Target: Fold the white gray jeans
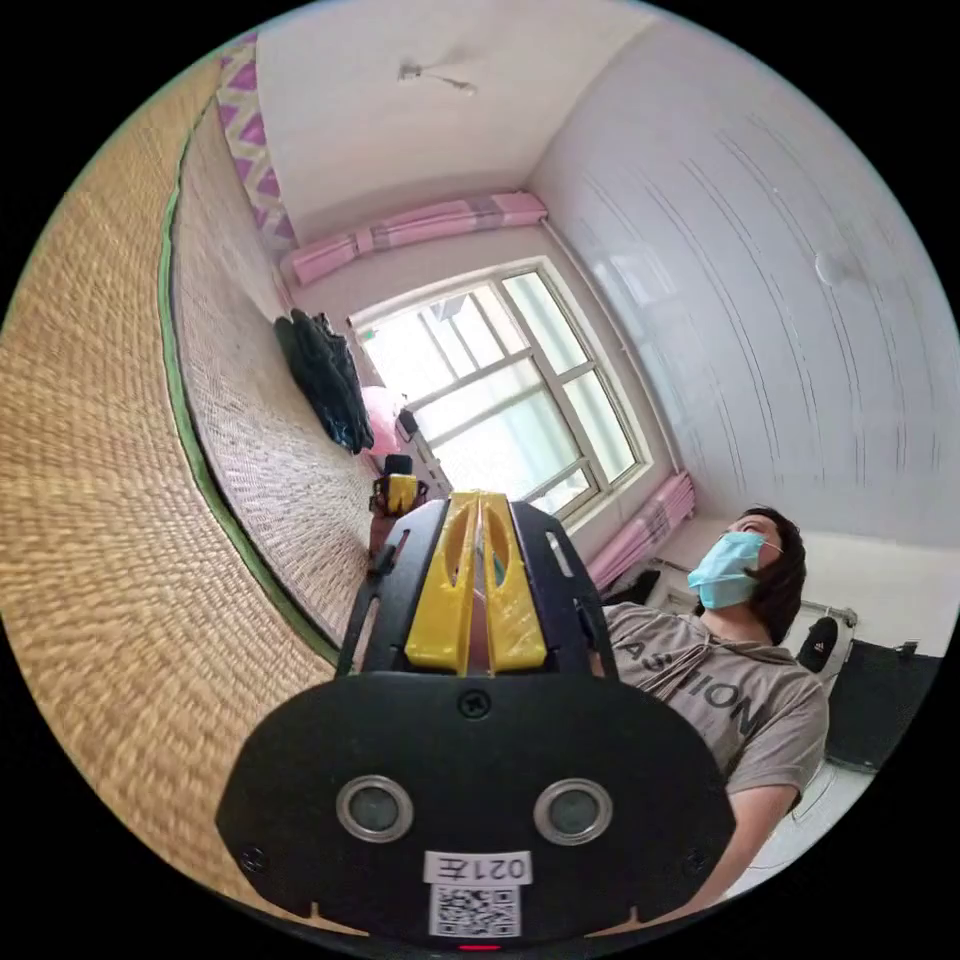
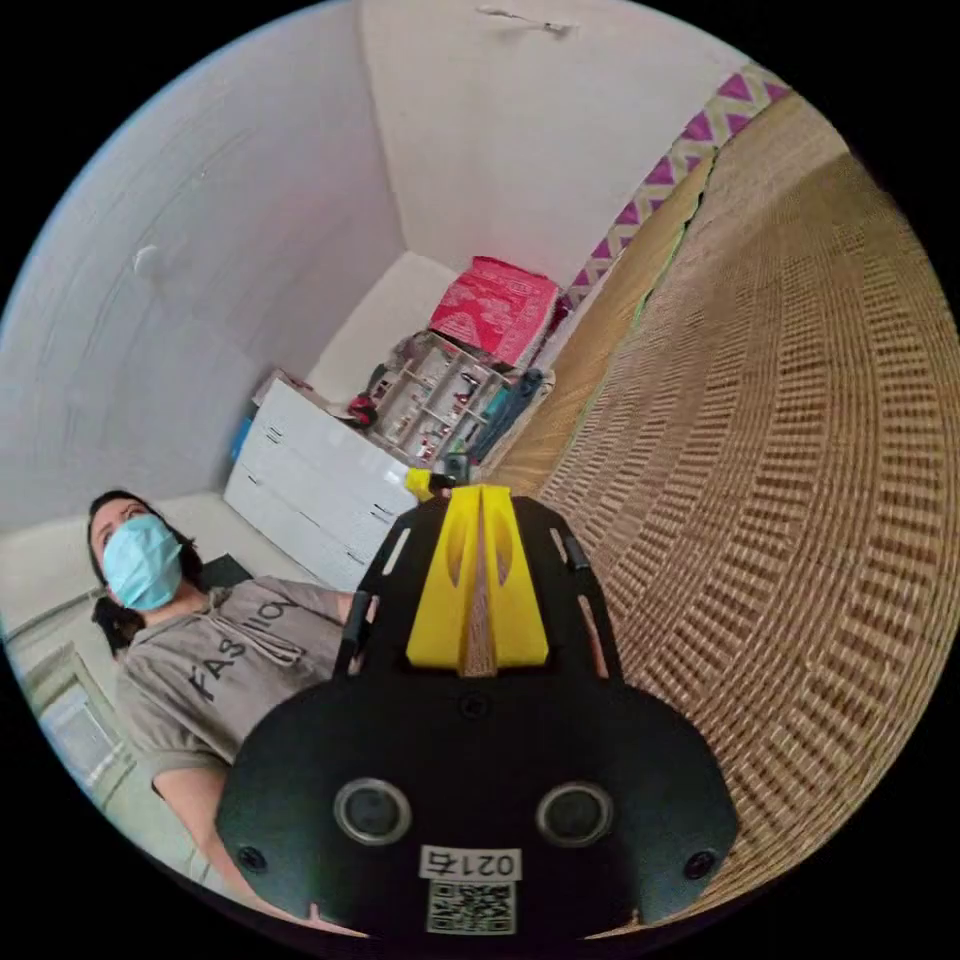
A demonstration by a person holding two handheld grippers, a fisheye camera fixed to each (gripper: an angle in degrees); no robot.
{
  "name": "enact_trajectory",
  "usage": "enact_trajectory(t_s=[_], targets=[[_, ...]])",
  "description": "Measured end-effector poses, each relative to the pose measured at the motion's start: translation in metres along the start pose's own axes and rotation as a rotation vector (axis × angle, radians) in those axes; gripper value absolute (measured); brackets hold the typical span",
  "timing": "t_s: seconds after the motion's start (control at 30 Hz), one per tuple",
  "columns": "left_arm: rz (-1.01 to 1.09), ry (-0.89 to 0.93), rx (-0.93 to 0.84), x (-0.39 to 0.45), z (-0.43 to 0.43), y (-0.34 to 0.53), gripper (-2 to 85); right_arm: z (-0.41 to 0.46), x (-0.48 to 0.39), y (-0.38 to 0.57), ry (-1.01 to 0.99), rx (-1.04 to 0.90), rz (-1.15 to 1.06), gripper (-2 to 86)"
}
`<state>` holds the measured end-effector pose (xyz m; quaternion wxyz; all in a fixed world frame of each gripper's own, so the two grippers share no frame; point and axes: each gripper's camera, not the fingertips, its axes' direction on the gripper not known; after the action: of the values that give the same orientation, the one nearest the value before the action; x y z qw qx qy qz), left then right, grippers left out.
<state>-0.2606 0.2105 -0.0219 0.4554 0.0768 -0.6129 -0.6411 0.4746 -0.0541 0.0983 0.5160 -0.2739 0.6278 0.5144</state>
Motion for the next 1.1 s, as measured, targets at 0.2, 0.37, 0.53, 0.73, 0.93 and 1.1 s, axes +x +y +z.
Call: enact_trajectory(t_s=[0.2, 0.37, 0.53, 0.73, 0.93, 1.1], targets=[[-0.042, -0.041, -0.064, -0.012, 0.038, 0.006, -0.8, -0.021, 0.027, 0.085, -0.139, 0.095, -0.028, -0.4], [-0.173, -0.105, -0.039, -0.041, 0.055, 0.011, 0.5, -0.016, 0.083, 0.136, -0.095, 0.088, 0.310, 0.4], [-0.339, -0.198, -0.096, -0.074, 0.083, 0.013, 4.1, 0.003, 0.121, 0.193, 0.050, -0.008, 0.623, -0.7], [-0.505, -0.336, -0.182, -0.111, 0.112, 0.018, -0.8, 0.008, 0.128, 0.251, 0.077, 0.037, 0.608, -0.8], [-0.514, -0.347, -0.184, -0.127, 0.125, 0.022, -0.9, 0.012, 0.134, 0.300, 0.096, 0.075, 0.592, -0.7], [-0.516, -0.346, -0.183, -0.138, 0.131, 0.023, -1.0, 0.015, 0.138, 0.331, 0.097, 0.080, 0.593, -0.7]])
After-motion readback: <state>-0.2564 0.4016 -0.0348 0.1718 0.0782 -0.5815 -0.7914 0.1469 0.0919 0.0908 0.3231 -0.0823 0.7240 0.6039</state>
